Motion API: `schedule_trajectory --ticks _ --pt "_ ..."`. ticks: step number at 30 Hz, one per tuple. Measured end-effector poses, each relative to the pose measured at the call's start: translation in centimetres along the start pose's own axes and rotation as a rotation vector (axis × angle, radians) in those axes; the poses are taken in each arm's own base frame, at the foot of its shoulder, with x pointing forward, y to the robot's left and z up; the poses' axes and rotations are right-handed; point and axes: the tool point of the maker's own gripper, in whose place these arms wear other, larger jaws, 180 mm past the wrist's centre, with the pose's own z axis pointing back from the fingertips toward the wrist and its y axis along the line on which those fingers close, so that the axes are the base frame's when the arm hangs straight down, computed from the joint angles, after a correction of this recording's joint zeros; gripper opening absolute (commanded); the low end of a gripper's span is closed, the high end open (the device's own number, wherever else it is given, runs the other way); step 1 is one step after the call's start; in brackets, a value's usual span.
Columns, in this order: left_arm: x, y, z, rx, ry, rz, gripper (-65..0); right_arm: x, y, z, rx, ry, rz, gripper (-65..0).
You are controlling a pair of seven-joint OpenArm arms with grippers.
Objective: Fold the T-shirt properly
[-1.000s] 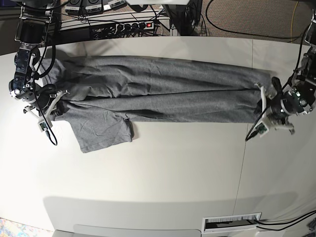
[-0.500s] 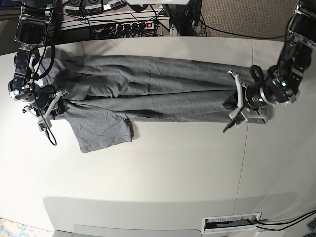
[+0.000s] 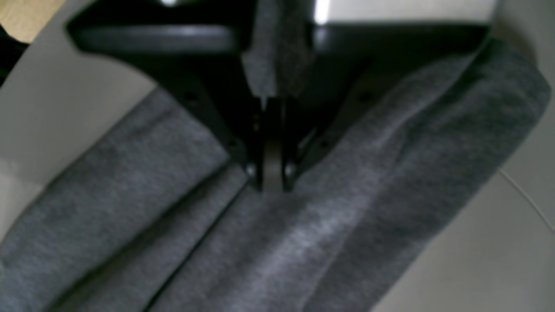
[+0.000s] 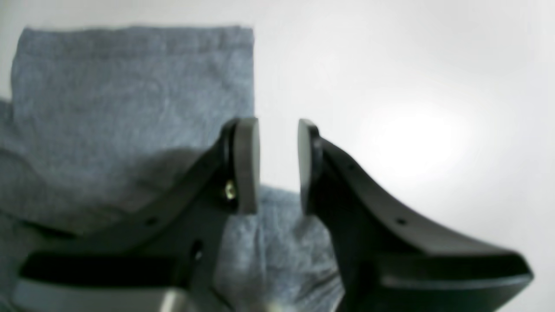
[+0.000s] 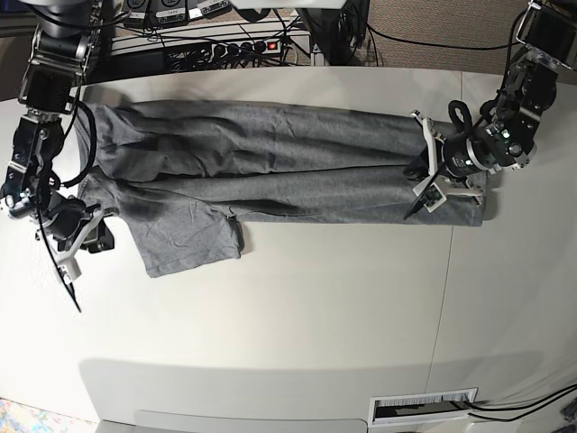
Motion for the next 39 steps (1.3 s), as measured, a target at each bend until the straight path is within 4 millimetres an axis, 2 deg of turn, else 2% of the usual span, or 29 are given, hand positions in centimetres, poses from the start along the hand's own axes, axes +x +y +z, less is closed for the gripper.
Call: schedule_trajectory --ticks 3,6,10,15,27,31,34,39 --pt "-0.5 -0.5 0.0 -0.010 0.005 0.008 -65.0 1.8 0.1 -0.3 -0.011 -0.061 0.013 -42.0" --pt "-0.7 -1.1 -0.3 -0.019 0.006 0.017 -65.0 2.2 0.7 -1.3 -0.042 -0.075 0.054 -41.7" --pt "-0.2 -1.4 -0.5 -0.025 -0.015 0.024 -65.0 0.8 1.9 -3.6 -0.041 -0.063 0.052 -41.7" --pt "-0.4 -1.3 -0.5 -0.020 -0.008 0.018 -65.0 -0.5 2.1 -6.2 -0.033 -0.024 0.011 -41.7" --pt "-0.5 -1.2 -0.5 -0.015 -0.003 0.010 -65.0 -2.2 1.8 -8.7 0.001 -0.026 -0.102 -41.9" --pt "-0.5 -1.2 -0.5 -0.015 -0.004 0.010 -65.0 -2.4 2.0 -8.8 0.013 -0.012 -0.137 -47.0" --pt "-0.5 -1.2 -0.5 -0.015 -0.004 0.010 -65.0 -2.6 2.4 -8.6 0.043 0.007 -0.189 -47.5" --pt "-0.5 -1.2 -0.5 -0.014 -0.004 0.010 -65.0 -2.8 3.1 -8.5 0.082 0.028 -0.241 -57.5"
